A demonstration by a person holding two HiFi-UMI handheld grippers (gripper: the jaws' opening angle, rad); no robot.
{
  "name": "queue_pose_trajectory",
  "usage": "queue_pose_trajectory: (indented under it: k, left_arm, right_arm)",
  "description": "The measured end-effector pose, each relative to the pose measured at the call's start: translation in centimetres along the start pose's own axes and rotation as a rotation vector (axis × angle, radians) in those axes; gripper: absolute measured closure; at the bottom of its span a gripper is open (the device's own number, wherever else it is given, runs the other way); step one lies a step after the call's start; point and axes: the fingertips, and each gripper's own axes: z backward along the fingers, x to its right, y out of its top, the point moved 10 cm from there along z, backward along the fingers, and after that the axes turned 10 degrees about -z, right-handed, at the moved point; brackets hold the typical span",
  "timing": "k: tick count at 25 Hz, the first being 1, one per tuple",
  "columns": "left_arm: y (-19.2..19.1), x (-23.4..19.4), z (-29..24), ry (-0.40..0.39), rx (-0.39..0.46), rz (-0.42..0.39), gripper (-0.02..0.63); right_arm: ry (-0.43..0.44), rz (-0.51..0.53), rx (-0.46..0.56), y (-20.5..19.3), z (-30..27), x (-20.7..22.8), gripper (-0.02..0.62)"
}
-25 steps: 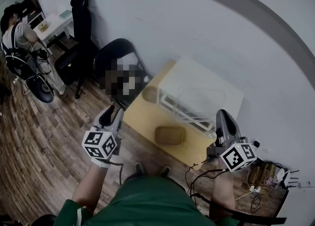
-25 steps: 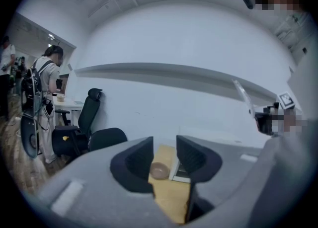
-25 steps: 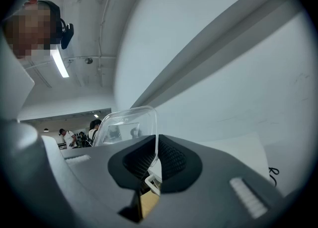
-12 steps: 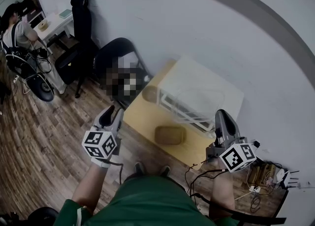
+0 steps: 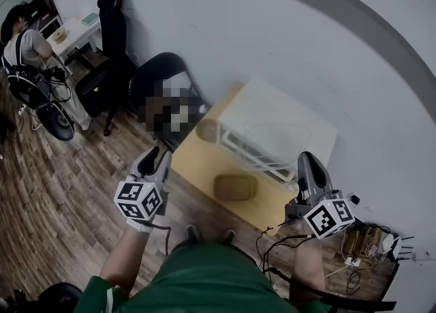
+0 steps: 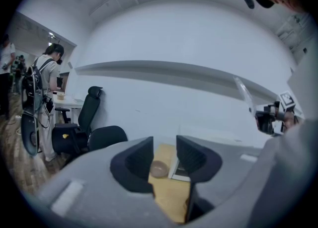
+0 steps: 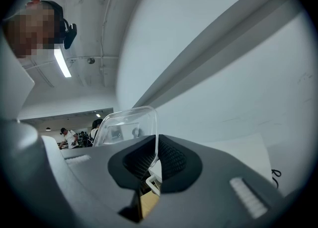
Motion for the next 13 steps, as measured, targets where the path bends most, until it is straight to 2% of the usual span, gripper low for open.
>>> queue_pose_trajectory:
  k: [13]
  left_arm:
    - [-0.14,0.25,0.46,-0.005,-0.005,-0.007,0.463]
  right_arm:
    - [0.003,0.003,-0.001,-0.07,0.45,-0.41,0.578]
